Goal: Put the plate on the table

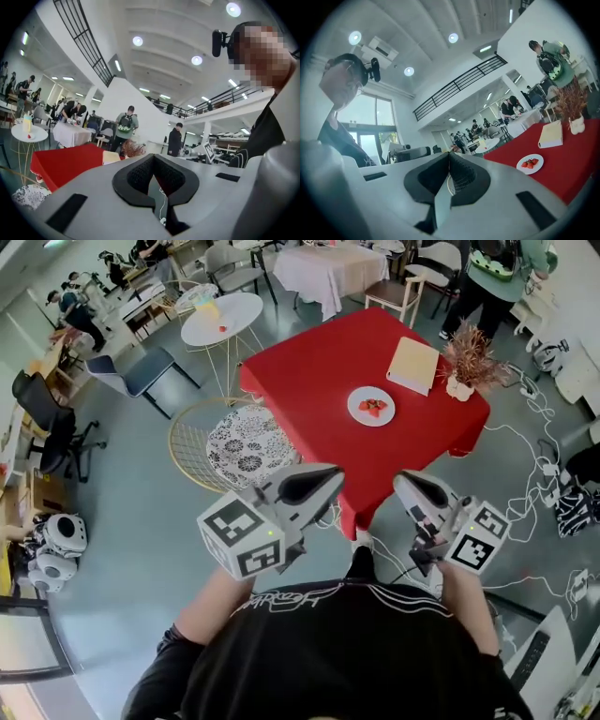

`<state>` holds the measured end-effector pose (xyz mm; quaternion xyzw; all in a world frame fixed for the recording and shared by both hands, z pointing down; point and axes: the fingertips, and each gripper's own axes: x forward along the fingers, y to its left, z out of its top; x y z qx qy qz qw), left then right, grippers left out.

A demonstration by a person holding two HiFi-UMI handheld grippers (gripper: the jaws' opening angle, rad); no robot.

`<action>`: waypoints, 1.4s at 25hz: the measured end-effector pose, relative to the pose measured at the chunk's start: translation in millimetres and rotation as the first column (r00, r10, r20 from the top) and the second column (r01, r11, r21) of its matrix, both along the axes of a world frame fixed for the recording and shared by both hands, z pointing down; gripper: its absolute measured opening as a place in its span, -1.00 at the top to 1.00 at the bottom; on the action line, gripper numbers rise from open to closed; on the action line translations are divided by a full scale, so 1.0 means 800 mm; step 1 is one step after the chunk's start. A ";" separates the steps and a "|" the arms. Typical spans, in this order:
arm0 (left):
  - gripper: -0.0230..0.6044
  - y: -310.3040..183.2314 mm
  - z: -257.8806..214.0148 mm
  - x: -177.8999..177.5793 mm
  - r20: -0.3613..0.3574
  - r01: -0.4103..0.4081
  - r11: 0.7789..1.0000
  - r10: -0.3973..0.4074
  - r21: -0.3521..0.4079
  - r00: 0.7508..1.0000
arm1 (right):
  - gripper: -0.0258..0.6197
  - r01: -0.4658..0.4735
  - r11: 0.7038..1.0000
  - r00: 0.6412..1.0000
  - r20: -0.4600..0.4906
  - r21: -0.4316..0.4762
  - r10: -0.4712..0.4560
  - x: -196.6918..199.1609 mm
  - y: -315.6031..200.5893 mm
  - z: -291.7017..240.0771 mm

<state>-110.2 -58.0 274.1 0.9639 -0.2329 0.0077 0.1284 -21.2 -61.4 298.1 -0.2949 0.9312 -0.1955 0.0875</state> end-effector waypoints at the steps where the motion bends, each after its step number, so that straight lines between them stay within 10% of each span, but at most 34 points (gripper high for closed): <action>1: 0.90 0.014 0.000 -0.005 0.000 -0.001 1.000 0.001 0.015 1.000 | 0.90 0.006 1.000 1.000 -0.024 0.015 -0.006 -0.009 0.016 0.000; 35: 0.90 0.138 0.055 -0.001 0.053 -0.102 0.995 0.103 -0.018 0.993 | 0.90 -0.052 0.998 0.991 -0.124 0.047 0.058 -0.041 0.154 0.034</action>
